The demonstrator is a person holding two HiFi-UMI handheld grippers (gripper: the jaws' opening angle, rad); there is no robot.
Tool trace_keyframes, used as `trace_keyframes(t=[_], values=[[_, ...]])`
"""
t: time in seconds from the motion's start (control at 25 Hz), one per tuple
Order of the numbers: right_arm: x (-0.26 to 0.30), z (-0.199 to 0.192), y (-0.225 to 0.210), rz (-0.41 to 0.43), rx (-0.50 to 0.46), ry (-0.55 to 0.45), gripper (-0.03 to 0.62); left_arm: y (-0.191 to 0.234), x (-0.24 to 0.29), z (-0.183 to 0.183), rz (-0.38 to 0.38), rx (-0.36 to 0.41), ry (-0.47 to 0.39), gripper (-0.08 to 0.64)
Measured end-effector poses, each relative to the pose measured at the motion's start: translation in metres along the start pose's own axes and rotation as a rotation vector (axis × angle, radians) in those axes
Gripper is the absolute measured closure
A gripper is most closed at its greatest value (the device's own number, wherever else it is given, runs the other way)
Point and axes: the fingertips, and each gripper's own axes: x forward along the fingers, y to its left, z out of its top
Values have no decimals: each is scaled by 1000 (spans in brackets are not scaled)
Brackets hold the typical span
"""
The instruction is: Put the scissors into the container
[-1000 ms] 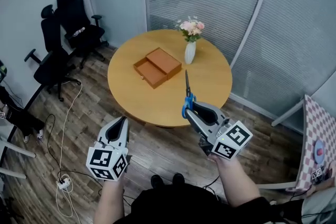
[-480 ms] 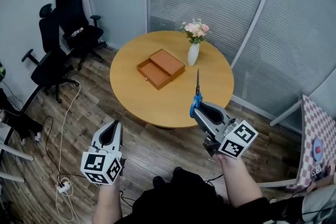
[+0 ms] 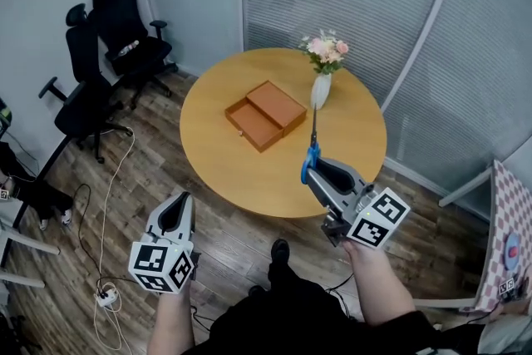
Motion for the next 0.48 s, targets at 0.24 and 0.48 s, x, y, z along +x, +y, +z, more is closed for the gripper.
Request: trace_keyframes(t=[0.24, 0.48], values=[[43, 11, -75, 4, 15, 5, 495, 18, 74, 16, 18, -6, 21, 537], [74, 20, -128, 32, 18, 11, 495, 18, 139, 35, 15, 10, 19, 537]])
